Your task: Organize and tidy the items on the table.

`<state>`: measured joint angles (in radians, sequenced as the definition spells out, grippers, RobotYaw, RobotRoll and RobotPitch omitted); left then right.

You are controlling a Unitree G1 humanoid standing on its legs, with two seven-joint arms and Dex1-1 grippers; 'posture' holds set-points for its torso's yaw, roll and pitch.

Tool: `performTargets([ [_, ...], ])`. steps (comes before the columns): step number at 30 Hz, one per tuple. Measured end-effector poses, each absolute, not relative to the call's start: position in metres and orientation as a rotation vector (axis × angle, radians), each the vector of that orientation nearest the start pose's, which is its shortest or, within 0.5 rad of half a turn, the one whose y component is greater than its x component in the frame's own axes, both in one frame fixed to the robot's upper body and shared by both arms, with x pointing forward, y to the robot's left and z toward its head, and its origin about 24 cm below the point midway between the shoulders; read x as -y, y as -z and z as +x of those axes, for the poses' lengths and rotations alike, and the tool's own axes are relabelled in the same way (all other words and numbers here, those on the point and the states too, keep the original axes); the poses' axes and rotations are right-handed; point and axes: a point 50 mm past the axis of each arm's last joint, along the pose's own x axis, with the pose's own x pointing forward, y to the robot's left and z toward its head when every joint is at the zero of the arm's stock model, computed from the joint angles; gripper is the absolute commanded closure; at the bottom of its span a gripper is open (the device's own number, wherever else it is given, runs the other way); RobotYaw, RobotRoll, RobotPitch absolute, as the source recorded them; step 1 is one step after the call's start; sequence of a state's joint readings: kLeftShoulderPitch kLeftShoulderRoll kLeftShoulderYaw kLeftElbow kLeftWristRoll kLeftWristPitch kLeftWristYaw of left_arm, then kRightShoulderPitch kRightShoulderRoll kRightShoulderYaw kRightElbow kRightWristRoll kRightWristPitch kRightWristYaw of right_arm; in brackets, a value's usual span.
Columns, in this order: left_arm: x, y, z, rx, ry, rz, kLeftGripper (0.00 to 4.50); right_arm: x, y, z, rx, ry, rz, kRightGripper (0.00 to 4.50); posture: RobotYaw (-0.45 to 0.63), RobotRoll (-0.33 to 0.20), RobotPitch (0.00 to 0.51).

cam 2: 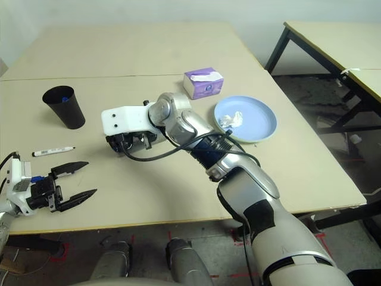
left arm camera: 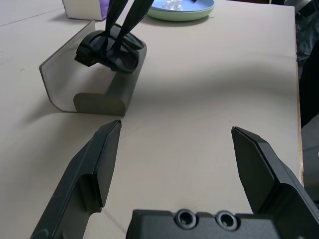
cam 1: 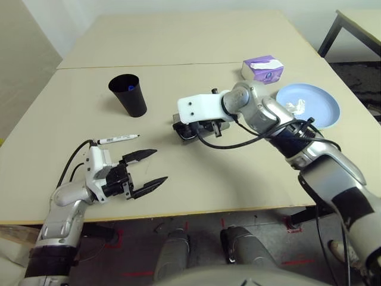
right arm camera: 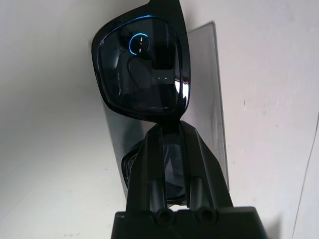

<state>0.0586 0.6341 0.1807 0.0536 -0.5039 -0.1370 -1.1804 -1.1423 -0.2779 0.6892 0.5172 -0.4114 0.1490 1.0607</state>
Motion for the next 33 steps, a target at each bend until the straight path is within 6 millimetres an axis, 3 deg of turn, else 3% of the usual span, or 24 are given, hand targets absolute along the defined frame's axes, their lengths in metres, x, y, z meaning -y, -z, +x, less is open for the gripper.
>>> performTargets([
  [8,-0.269,-0.093,0.207,0.017,0.89,0.197,0.0,0.013,-0.178,0.363,-0.123,-1.239,-1.416,4.33,0.04,0.0,0.131],
  [15,-0.266,-0.094,0.198,0.009,0.881,0.203,0.0,0.006,-0.171,0.367,-0.093,-1.223,-1.408,4.33,0.06,0.0,0.133],
  [33,-0.265,-0.095,0.198,0.006,0.877,0.2,0.0,0.016,-0.161,0.373,-0.175,-1.208,-1.445,4.33,0.05,0.0,0.138],
])
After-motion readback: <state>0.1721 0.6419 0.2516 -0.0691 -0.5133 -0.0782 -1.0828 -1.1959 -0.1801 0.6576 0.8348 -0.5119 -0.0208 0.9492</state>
